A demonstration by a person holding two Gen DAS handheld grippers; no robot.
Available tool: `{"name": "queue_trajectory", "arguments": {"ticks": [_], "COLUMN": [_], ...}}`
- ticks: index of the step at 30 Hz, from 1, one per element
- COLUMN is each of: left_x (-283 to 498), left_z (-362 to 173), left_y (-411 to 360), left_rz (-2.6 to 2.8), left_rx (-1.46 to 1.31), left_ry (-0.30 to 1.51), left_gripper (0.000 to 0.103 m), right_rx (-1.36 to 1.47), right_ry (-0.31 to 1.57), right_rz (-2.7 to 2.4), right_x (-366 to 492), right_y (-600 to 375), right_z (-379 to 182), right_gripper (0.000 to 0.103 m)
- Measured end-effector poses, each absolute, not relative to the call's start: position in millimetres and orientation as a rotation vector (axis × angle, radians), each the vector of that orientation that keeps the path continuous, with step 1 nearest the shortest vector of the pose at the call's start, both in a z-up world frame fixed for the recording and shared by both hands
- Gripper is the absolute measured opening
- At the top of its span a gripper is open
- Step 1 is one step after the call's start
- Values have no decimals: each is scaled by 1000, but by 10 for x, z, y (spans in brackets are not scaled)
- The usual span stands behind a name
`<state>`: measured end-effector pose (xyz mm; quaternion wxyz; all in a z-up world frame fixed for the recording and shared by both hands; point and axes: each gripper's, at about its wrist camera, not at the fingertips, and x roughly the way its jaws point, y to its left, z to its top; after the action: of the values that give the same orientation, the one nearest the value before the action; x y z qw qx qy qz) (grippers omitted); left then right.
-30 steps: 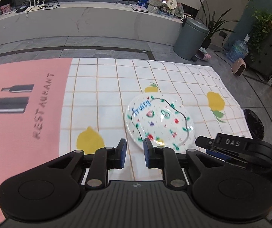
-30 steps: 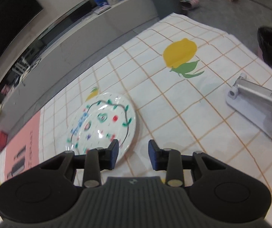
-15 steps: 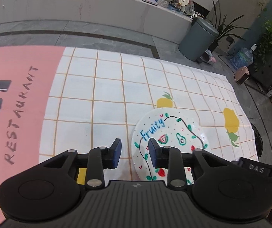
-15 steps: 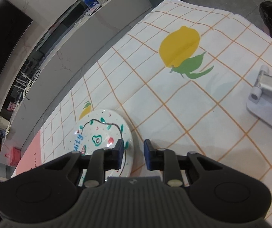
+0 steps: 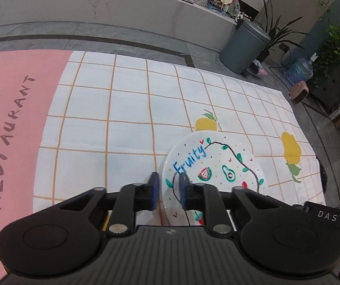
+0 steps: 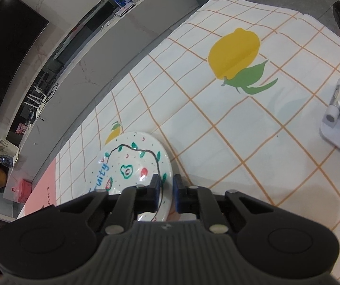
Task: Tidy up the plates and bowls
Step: 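Close both grippers on the Fruity plate rim, then carry the Fruity plate with both grippers toward the bowl stack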
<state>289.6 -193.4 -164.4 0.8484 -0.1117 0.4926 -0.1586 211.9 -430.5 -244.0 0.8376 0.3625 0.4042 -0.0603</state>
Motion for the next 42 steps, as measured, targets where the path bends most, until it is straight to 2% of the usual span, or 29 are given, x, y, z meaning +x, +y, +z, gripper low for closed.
{"name": "queue_trajectory", "arguments": {"ticks": [20, 30, 42], "left_x": [2669, 2209, 1424], "left_z": [-1383, -1111, -914], "left_y": [-1838, -1542, -1022], "left_rz": [-300, -267, -256], "left_rx": [-219, -252, -287], "left_ry": [1023, 987, 938], "left_gripper": [13, 13, 13], "right_rx": [801, 782, 757], "right_ry": [885, 880, 831], "right_rz": [-84, -23, 63], "right_x": [1952, 1631, 866], "right_y": [-4231, -3999, -3544], "right_z": [-2343, -2152, -1980], "right_gripper": [7, 7, 7]}}
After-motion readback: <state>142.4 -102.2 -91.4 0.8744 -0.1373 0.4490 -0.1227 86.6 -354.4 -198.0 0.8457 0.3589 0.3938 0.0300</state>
